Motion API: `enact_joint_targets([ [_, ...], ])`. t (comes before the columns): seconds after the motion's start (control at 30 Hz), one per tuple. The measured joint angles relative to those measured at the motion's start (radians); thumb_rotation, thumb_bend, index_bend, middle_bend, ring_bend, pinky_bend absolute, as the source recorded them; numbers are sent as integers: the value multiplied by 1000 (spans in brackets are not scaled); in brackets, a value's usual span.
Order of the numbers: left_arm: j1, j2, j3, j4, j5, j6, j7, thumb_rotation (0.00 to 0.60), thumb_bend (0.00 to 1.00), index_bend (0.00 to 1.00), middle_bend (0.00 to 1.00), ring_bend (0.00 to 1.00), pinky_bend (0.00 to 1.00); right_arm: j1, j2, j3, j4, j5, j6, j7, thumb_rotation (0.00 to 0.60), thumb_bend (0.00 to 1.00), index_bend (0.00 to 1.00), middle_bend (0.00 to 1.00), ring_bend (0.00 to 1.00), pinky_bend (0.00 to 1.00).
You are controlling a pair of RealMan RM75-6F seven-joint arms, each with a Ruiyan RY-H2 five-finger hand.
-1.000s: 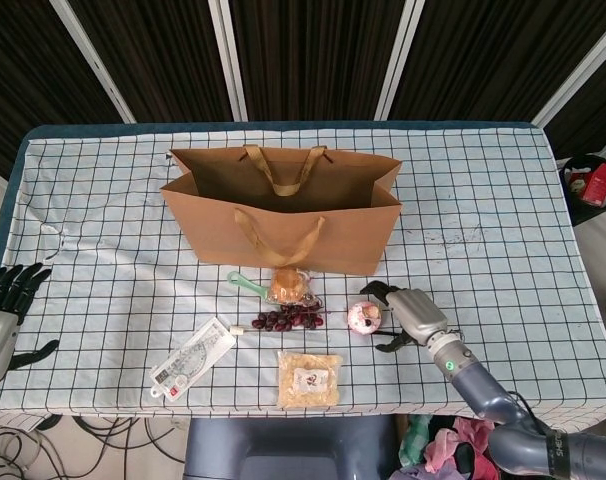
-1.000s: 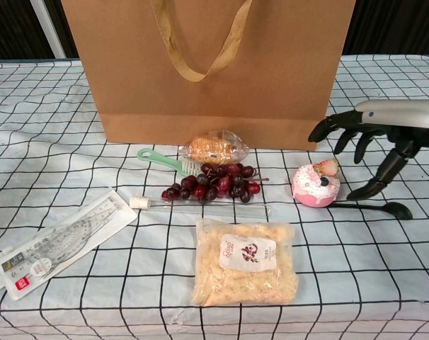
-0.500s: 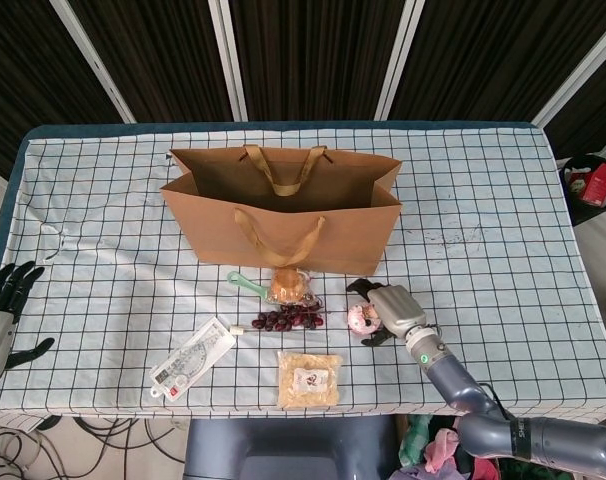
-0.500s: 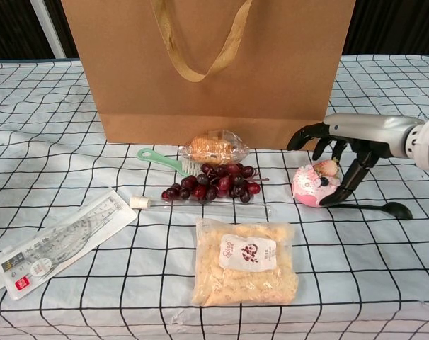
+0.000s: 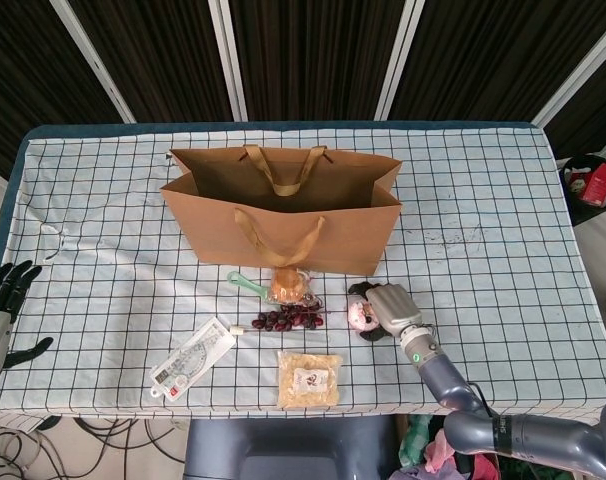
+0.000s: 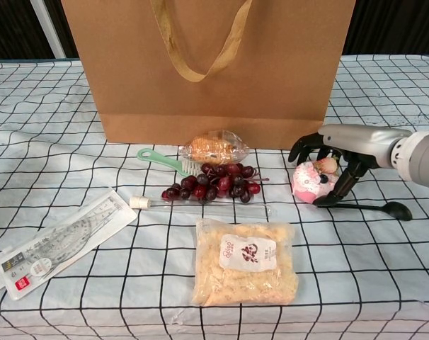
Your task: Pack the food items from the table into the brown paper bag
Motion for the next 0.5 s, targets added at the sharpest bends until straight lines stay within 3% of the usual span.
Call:
enact_joint_targets([
  [0.13,-2,1,2,-1,1,-6,1,600,90,93,56,0,2,-3,-9,2,11,-4,16,2,600,323,387,427,454,392],
  [0.5,-1,3,3,-2,5,-6,-4,600,90,93,55,0,2,-39,-1,39,9,-74,75,119,600,364,473,461,504,413],
])
